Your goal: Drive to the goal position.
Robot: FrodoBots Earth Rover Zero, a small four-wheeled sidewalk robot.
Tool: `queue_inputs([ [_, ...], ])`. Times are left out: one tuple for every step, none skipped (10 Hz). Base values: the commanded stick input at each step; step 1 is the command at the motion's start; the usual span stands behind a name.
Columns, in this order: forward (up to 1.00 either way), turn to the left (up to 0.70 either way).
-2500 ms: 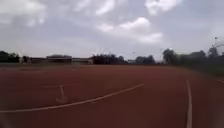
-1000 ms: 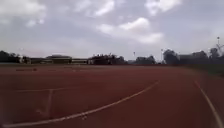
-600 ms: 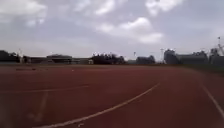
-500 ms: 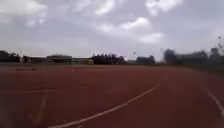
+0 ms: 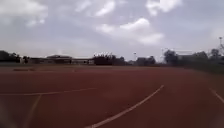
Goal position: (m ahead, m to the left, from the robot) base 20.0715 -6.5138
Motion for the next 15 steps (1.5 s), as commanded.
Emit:
queue_inputs([
  [0.45, 0.0],
  [0.45, 0.0],
  [0.45, 0.0],
  [0.45, 0.0],
  [0.45, 0.0],
  [0.45, 0.0],
  [0.45, 0.0],
  [0.45, 0.0],
  [0.45, 0.0],
  [0.45, 0.0],
  [0.45, 0.0],
  [0.45, 0.0],
  [0.45, 0.0],
  [0.45, 0.0],
  [0.45, 0.0],
])
